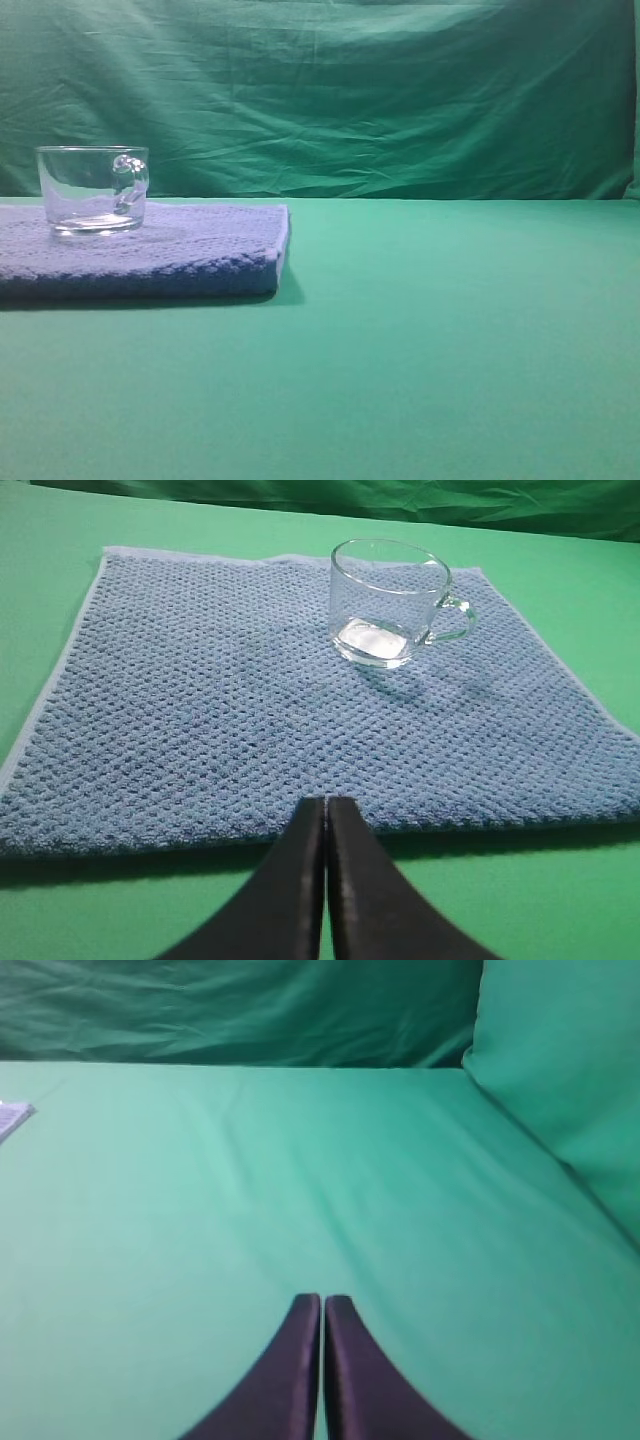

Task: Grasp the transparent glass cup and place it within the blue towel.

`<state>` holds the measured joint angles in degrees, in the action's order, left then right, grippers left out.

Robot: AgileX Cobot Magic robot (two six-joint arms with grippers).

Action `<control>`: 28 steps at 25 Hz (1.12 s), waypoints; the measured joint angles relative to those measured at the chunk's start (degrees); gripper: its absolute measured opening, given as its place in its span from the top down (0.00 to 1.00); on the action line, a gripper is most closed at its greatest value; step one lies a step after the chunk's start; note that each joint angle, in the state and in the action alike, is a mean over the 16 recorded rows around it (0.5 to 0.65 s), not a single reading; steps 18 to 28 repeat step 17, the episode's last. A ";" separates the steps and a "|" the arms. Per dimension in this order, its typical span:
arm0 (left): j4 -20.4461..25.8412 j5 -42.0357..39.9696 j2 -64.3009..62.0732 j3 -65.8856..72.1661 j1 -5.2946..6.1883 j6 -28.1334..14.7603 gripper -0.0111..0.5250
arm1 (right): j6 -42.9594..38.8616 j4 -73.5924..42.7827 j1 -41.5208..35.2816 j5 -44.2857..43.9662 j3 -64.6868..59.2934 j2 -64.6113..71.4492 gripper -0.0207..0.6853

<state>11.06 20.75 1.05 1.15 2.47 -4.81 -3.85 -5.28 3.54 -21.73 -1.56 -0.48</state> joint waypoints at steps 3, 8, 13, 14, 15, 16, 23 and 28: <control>0.00 0.00 0.00 0.00 0.00 0.00 0.98 | 0.00 0.02 0.00 -0.20 0.00 0.00 0.97; 0.00 0.00 0.00 0.00 0.00 0.00 0.98 | 0.00 0.05 0.00 -0.22 0.00 0.00 0.97; 0.00 0.00 0.00 0.00 0.00 0.00 0.98 | 0.00 0.05 0.00 -0.23 0.00 0.00 0.97; 0.00 0.00 0.00 0.00 0.00 0.00 0.98 | 0.00 0.05 0.00 -0.23 0.00 0.00 0.97; 0.00 0.00 0.00 0.00 0.00 0.00 0.98 | 0.00 0.05 0.00 -0.23 0.00 0.00 0.97; 0.00 0.00 0.00 0.00 0.00 0.00 0.98 | 0.00 0.05 0.00 -0.23 0.00 0.00 0.97; 0.00 0.00 0.00 0.00 0.00 0.00 0.98 | 0.00 0.05 0.00 -0.23 0.00 0.00 0.97; 0.00 0.00 0.00 0.00 0.00 0.00 0.98 | 0.00 0.05 0.00 -0.23 0.00 0.00 0.97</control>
